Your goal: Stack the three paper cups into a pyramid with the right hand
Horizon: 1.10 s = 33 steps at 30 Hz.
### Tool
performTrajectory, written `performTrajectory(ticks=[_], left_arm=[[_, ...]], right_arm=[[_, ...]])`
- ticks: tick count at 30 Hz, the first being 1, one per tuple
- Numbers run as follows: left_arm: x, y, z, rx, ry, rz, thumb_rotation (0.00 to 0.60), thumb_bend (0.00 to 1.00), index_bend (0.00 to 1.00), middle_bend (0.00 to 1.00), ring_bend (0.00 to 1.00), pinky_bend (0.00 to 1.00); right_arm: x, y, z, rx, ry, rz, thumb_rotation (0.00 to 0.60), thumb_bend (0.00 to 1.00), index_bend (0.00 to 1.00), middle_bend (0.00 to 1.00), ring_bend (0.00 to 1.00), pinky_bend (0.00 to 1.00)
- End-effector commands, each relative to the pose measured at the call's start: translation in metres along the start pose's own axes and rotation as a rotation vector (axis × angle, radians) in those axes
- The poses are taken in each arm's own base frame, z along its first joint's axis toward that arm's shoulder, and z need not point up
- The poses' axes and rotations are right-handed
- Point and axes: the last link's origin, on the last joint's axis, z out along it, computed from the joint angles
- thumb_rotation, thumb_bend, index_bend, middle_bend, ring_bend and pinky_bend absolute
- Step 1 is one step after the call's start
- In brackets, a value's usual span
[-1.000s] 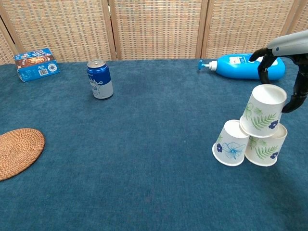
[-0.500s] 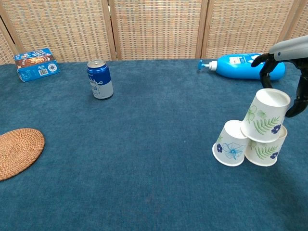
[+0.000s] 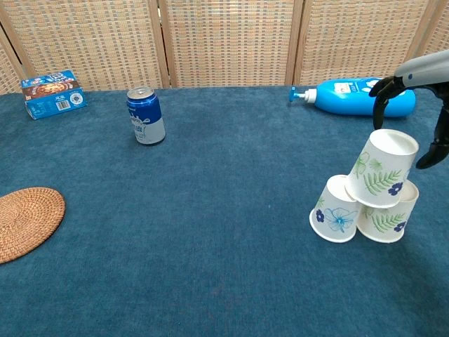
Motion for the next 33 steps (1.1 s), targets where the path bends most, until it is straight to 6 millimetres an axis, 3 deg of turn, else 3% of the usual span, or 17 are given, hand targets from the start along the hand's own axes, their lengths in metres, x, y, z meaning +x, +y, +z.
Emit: performTrajectory(ticks=[1,4,7,10,15,19,29,33], left_arm=[[0.0,0.0,0.0,0.001,0.0,0.0,0.6,0.19,0.0,0.0,0.0,0.0],[0.001,-0.001,0.0,0.003,0.002,-0.001,0.6,0.19,0.0,0.0,0.0,0.0],[0.001,-0.002,0.0,0.015,0.008,0.002,0.6,0.19,0.0,0.0,0.0,0.0],[0.002,-0.002,0.0,0.021,0.014,0.007,0.6,0.19,0.0,0.0,0.0,0.0],[0.001,-0.002,0.001,0.035,0.022,0.015,0.6,0.19,0.0,0.0,0.0,0.0],[-0.003,-0.002,0.001,0.051,0.018,0.026,0.6,0.19,0.0,0.0,0.0,0.0],[-0.009,-0.003,-0.001,0.082,0.003,0.031,0.6,0.19,0.0,0.0,0.0,0.0],[-0.009,-0.006,-0.003,0.095,0.003,0.029,0.6,0.19,0.0,0.0,0.0,0.0]], right_arm=[[0.002,0.006,-0.003,-0.021,-0.007,-0.017,0.6,0.13,0.25,0.0,0.0,0.06],[0.009,0.016,-0.008,-0.057,0.009,-0.035,0.6,0.13,0.21,0.0,0.0,0.05],[0.018,0.049,-0.019,-0.135,0.086,-0.006,0.6,0.13,0.17,0.0,0.0,0.04],[0.012,0.073,-0.03,-0.14,0.163,0.031,0.6,0.13,0.11,0.0,0.0,0.03],[-0.01,0.097,-0.043,-0.107,0.285,0.063,0.6,0.13,0.04,0.0,0.0,0.02],[-0.051,0.115,-0.058,-0.09,0.398,0.082,0.6,0.12,0.0,0.0,0.0,0.01],[-0.11,0.128,-0.087,-0.089,0.485,0.109,0.6,0.12,0.0,0.0,0.0,0.01],[-0.12,0.126,-0.091,-0.08,0.473,0.108,0.6,0.12,0.0,0.0,0.0,0.01]])
